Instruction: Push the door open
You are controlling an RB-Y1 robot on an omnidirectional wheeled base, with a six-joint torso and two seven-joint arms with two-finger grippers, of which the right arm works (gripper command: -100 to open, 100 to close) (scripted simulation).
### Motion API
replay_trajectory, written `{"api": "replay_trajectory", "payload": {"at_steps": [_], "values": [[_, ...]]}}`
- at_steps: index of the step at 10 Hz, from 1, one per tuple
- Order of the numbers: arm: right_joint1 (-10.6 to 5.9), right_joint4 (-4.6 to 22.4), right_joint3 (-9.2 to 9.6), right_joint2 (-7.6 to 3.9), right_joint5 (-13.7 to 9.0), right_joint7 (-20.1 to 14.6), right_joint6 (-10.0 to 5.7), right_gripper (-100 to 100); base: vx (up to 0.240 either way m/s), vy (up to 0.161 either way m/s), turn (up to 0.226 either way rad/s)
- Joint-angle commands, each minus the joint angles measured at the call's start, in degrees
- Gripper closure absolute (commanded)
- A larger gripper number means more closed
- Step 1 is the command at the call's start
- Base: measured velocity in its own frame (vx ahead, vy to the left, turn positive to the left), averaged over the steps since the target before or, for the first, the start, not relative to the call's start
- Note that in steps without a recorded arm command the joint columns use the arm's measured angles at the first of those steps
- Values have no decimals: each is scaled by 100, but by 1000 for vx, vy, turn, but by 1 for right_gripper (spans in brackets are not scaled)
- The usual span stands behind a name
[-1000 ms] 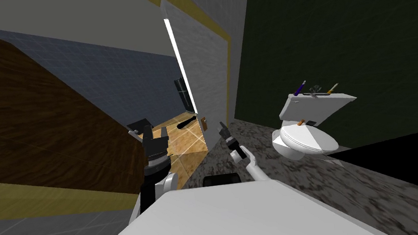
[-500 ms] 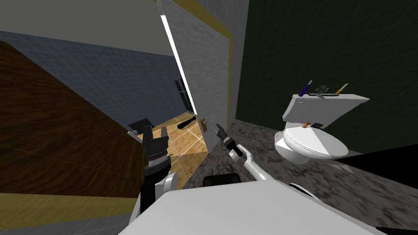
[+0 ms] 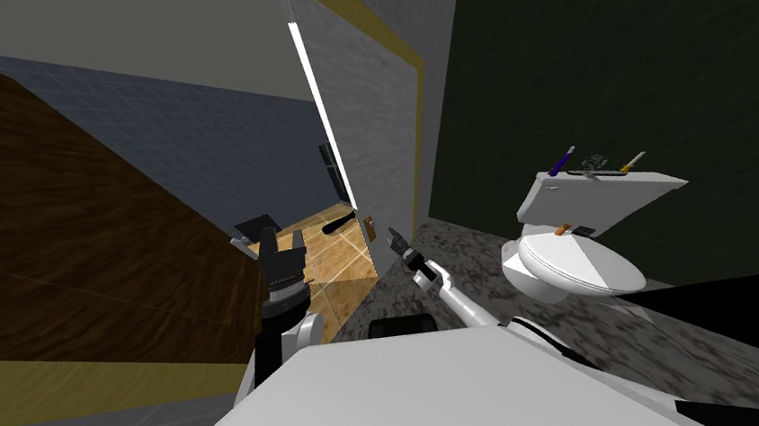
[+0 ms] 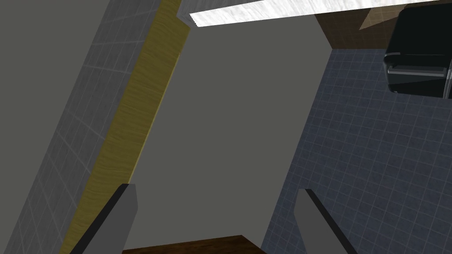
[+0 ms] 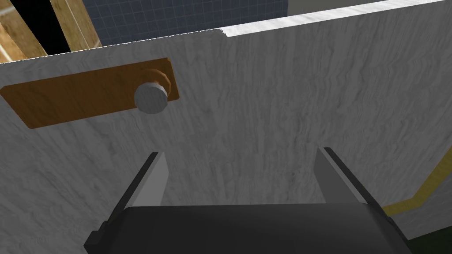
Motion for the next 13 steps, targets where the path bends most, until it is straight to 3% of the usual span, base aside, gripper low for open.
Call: {"api": "replay_trajectory", "payload": {"at_steps": [1,6,9,13], "values": [[-194,286,158,-53,20,-105,33,-100,79,-38,51],[-857,1265,587,-174,66,-381,26,-100,83,-49,40],[-1147,1692,774,-225,86,-501,24,-100,70,-37,31],[-1406,2075,942,-268,104,-609,21,-100,46,-23,18]]}}
